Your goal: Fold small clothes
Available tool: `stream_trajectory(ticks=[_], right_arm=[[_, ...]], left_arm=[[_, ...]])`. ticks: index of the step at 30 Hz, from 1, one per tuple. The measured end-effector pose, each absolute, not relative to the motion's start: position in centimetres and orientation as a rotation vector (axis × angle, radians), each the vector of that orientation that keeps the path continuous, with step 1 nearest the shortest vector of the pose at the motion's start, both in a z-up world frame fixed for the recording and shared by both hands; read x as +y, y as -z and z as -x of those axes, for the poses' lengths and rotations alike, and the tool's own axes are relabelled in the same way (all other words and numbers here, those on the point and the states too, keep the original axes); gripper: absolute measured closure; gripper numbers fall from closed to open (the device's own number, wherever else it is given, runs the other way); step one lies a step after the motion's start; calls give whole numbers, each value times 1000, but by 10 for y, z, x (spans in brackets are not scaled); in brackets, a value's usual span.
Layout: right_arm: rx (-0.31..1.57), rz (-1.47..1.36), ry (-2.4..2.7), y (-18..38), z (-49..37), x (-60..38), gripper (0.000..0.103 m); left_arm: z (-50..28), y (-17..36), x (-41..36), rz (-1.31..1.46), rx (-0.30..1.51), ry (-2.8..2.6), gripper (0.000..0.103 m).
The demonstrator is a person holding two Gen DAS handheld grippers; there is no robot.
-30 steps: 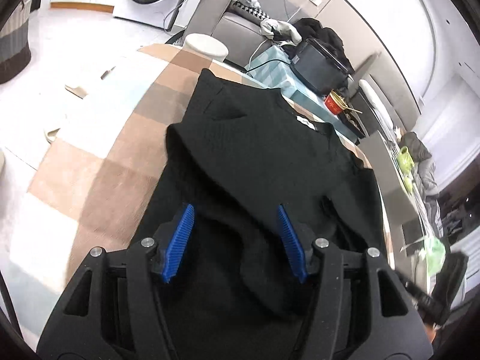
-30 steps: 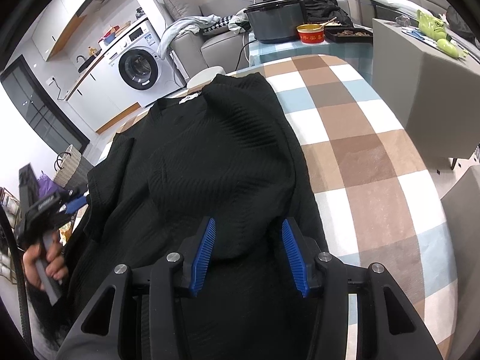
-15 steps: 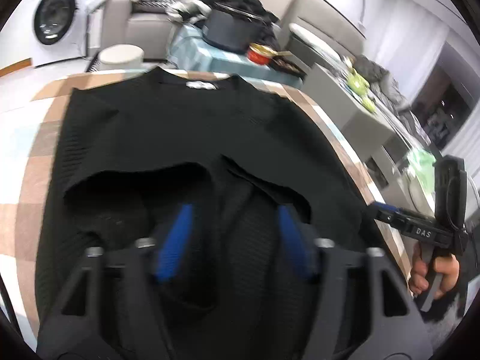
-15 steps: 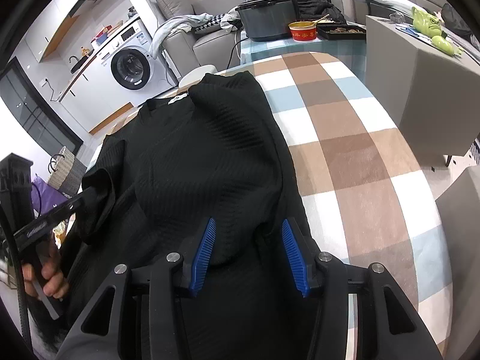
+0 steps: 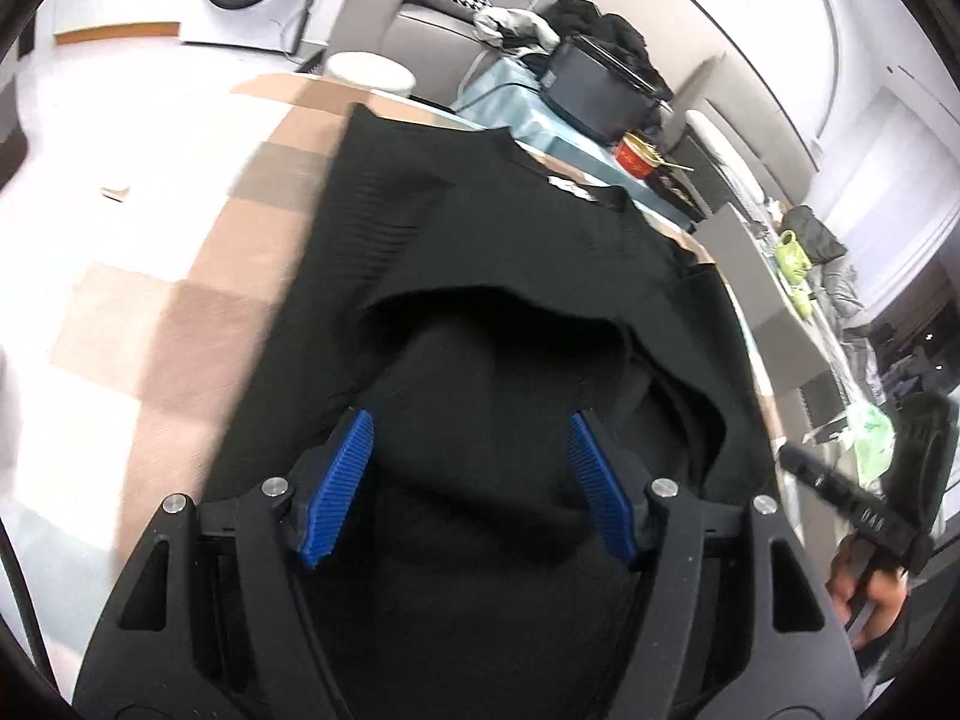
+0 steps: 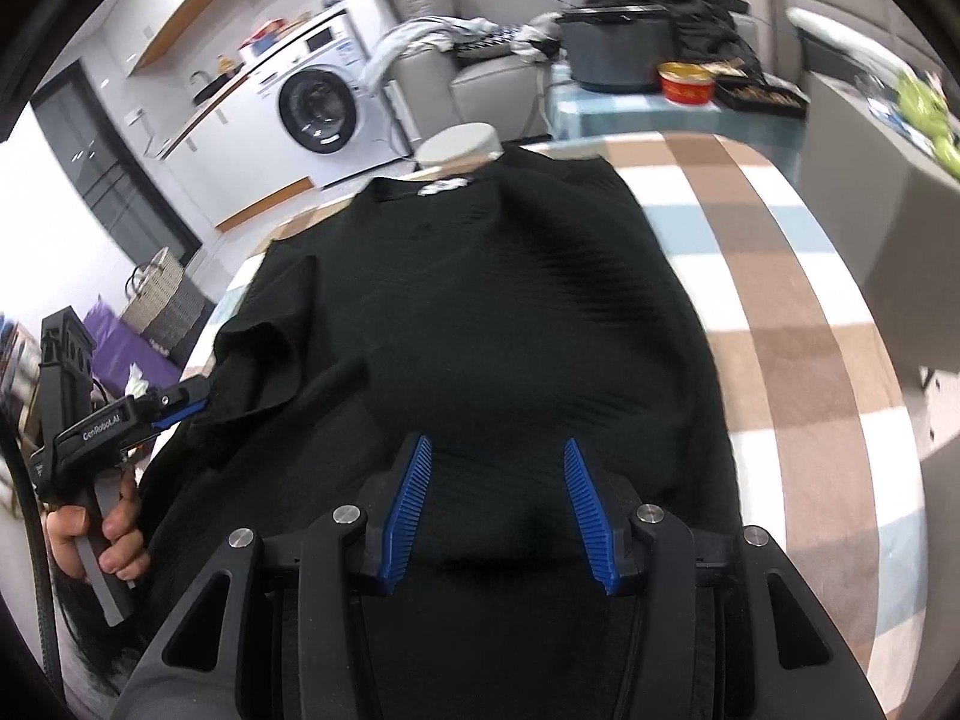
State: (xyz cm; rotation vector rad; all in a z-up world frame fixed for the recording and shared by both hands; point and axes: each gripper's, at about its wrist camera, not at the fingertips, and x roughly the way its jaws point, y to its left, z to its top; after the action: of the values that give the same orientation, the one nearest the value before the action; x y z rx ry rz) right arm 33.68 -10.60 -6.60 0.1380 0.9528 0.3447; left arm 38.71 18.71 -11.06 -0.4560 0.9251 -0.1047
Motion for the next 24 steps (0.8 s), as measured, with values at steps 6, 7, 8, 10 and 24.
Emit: stream_trajectory(ticks=[6,7,8,10,24], right_arm=[[967,-94,-254,72,-335,-124,54],[977,-99,-225,76,-335,-131,51],[989,-109,-208,80,-337,-138,49],[1019,-124,-188,88,-339,-145,49],[968,-40,-405,62,-353,-49,49]], left_arm=[[-336,111,224,330,922,-77,32],[-332,114,229,309,932,-95,32],[-329,118,232,292,949,-105,32],[-326,127,234,280,981,-85,32],[-296,129,223,241,957,-5,99]])
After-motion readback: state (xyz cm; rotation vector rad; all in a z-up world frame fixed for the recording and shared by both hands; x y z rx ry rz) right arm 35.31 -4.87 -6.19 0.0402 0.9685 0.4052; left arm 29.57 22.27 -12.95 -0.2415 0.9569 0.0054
